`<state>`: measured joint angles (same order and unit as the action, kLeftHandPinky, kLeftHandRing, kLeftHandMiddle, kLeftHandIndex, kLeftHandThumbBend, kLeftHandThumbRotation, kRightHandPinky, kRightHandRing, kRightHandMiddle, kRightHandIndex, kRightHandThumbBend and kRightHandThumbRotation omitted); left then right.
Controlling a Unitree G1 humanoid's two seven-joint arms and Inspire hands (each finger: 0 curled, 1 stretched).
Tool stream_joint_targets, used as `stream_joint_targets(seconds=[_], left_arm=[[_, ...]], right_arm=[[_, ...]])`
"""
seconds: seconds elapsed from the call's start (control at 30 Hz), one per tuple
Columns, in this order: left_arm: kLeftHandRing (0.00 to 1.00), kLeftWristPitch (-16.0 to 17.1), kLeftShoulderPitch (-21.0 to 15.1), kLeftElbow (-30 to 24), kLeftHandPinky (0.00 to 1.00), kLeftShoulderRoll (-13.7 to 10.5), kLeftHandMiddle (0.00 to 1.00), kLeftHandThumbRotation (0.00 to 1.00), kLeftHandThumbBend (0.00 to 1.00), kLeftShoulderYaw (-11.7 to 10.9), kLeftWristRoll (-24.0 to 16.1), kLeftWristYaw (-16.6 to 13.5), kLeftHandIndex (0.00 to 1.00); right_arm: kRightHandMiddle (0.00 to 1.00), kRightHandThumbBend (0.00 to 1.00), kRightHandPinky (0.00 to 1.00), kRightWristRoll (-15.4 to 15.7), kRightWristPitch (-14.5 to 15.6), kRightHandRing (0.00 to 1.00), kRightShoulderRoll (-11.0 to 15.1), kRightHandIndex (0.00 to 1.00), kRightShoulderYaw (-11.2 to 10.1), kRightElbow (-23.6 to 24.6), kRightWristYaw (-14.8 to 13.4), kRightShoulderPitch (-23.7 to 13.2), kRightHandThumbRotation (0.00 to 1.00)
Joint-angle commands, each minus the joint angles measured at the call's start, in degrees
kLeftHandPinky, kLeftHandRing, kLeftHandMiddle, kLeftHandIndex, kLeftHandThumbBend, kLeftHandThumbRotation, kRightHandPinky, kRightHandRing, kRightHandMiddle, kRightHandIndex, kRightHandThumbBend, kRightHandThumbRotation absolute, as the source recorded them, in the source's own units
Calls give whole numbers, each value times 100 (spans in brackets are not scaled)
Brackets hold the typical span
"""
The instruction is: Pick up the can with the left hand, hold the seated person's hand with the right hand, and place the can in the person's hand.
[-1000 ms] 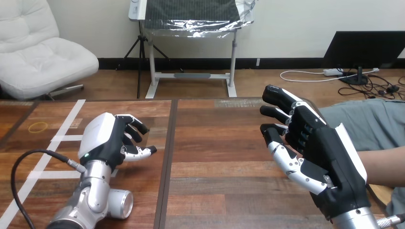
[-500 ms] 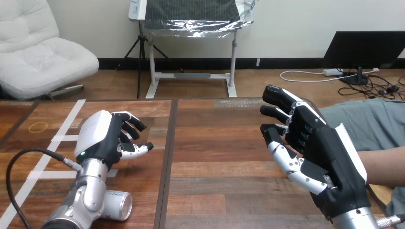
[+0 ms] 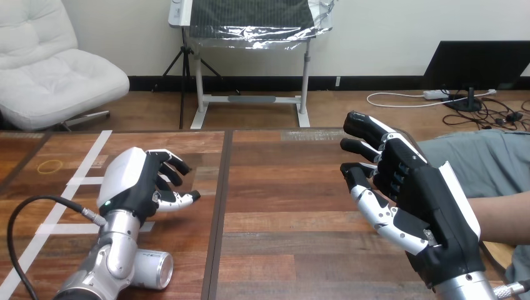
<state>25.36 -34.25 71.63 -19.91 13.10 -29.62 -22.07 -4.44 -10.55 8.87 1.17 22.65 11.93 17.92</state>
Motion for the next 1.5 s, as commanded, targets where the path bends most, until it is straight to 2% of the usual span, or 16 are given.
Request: stream_joint_targets(seconds=[0.0,0.07,0.13,0.17,0.23,0.27,0.33,0.37,0.43,0.47,0.53,0.57,0.67,0.93,1.07,1.47], left_arm=[[48,61,-221,-278,43,-157,54,0,63,-30,141,247,57],[49,42,-228,-308,43,-177,55,0,63,-42,159,374,58],[50,60,-244,-340,44,-225,56,0,63,-62,202,628,58],[50,57,-271,-360,44,-273,56,0,63,-72,247,893,59],[52,46,-296,-395,46,-328,58,2,63,-84,304,1195,61],[53,31,-340,-406,47,-392,58,3,63,-85,359,1532,61],[58,6,-383,-431,53,-466,63,8,63,-89,427,1916,65],[59,6,-442,-437,55,-550,64,9,63,-89,480,2295,66],[65,1,-497,-459,61,-642,67,14,64,-101,534,2711,70],[66,-23,-571,-470,63,-729,69,16,64,-113,588,3095,71],[72,-59,-641,-498,70,-819,73,20,67,-134,651,3505,74],[74,-126,-727,-519,72,-906,74,22,69,-122,674,3839,75],[82,-269,-901,-587,83,-1084,81,27,75,-49,648,4414,80],[94,-570,-1326,-775,92,-1468,93,30,90,207,368,5364,88],[95,-625,-1535,-951,91,-1658,95,30,94,389,118,5778,91],[99,-1003,-2028,-1284,94,-1833,99,25,100,694,-371,6929,97]], right_arm=[[88,28,74,-36,-33,85,-35,85,-32,289,-51,-280,4],[88,28,74,-41,-42,85,-34,85,-31,282,-45,-283,4],[88,28,74,-51,-62,85,-29,85,-32,265,-32,-292,4],[88,28,74,-49,-58,85,-28,85,-31,266,-33,-293,4],[88,28,74,-46,-48,85,-29,85,-29,277,-36,-289,4],[88,28,74,-32,-46,85,-28,85,-28,283,-42,-287,4],[88,28,74,-16,-47,85,-26,85,-28,288,-48,-287,4],[88,28,74,-10,-51,85,-26,85,-28,288,-50,-288,4],[88,28,74,-5,-57,85,-27,85,-29,288,-52,-289,4],[88,28,74,-9,-62,85,-27,85,-30,284,-51,-291,4],[88,27,74,-15,-68,85,-29,85,-31,282,-49,-288,3],[88,27,73,-15,-79,85,-28,85,-33,277,-48,-287,3],[88,27,73,-13,-97,85,-27,85,-39,266,-47,-284,3],[88,28,73,-5,-105,85,-16,86,-51,255,-46,-267,3],[88,28,73,-18,-71,85,-13,86,-47,266,-40,-259,3],[89,28,75,12,-27,86,20,87,-20,317,-17,-236,4]])
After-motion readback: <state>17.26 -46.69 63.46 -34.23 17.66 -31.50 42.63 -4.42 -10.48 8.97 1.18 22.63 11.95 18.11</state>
